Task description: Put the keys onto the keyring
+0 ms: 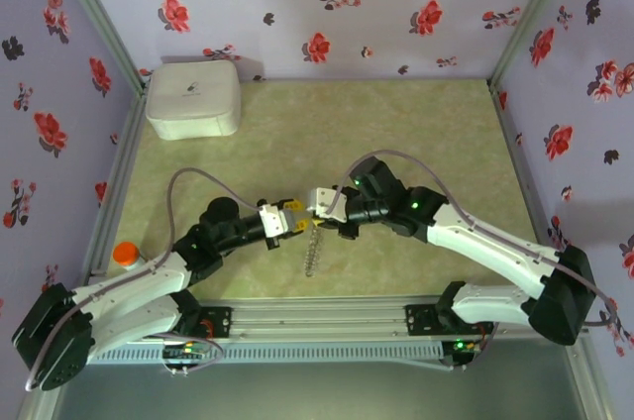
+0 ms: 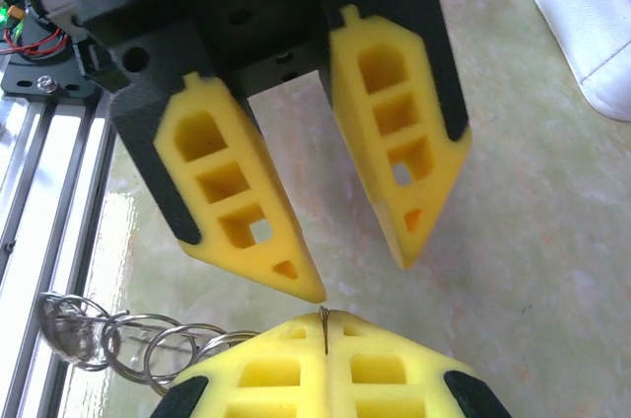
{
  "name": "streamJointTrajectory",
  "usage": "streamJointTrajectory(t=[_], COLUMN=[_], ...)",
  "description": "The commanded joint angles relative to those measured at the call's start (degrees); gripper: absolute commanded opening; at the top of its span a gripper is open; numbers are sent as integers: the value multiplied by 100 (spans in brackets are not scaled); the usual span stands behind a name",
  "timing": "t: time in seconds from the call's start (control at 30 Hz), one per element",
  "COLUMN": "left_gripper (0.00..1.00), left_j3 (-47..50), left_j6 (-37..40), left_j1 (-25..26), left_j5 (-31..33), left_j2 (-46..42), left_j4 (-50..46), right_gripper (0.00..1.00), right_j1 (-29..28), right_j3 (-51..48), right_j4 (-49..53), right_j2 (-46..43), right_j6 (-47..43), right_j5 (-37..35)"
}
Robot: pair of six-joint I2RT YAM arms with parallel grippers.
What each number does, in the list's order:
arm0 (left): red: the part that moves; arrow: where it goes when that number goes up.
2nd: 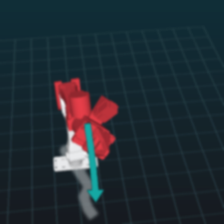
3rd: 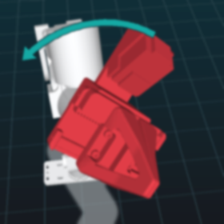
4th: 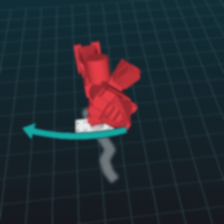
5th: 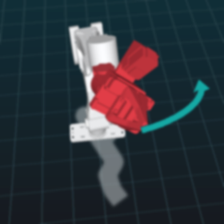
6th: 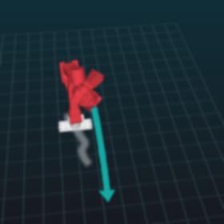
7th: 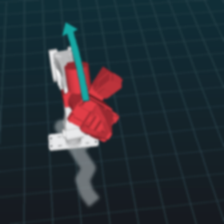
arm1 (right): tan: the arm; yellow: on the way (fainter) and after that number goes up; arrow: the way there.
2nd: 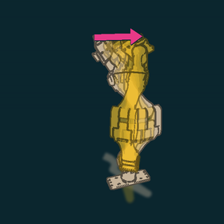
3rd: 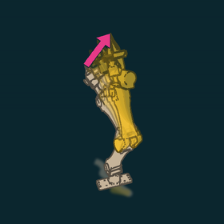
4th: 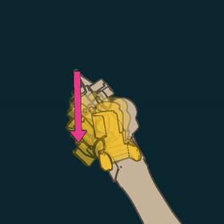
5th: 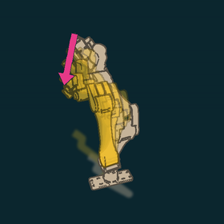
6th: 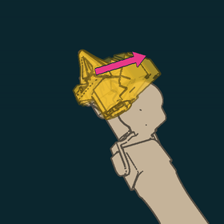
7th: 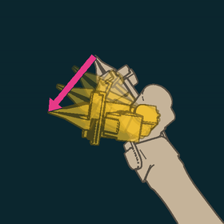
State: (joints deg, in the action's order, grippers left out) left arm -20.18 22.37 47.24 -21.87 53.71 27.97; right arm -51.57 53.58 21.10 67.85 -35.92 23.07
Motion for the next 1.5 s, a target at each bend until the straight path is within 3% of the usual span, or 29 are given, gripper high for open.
streamJointTrajectory(t=[0.0, 0.33, 0.5, 0.97, 1.23, 1.47], left_gripper=[32, 31, 26, 25, 21, 10], left_j3=[101, 232, 272, 270, 276, 271], left_j6=[-196, -181, -246, -374, -391, -356], left_j1=[32, 177, 230, 364, 391, 391], left_j5=[-249, -299, -342, -525, -546, -546], left_j2=[59, 652, 959, 1027, 1028, 1027], left_j4=[169, 624, 1095, 1097, 1097, 1110], right_gripper=[0, 0, 0, 0, 0, 0], right_j1=[-56, -209, -225, -408, -478, -490], right_j3=[-149, -545, -660, -762, -788, -810], right_j4=[-48, -404, -573, -838, -829, -731], right_j2=[-230, -352, -359, -223, -145, -64], right_j6=[-244, -627, -598, -618, -572, -617], right_j5=[-107, -258, -305, -403, -523, -549])
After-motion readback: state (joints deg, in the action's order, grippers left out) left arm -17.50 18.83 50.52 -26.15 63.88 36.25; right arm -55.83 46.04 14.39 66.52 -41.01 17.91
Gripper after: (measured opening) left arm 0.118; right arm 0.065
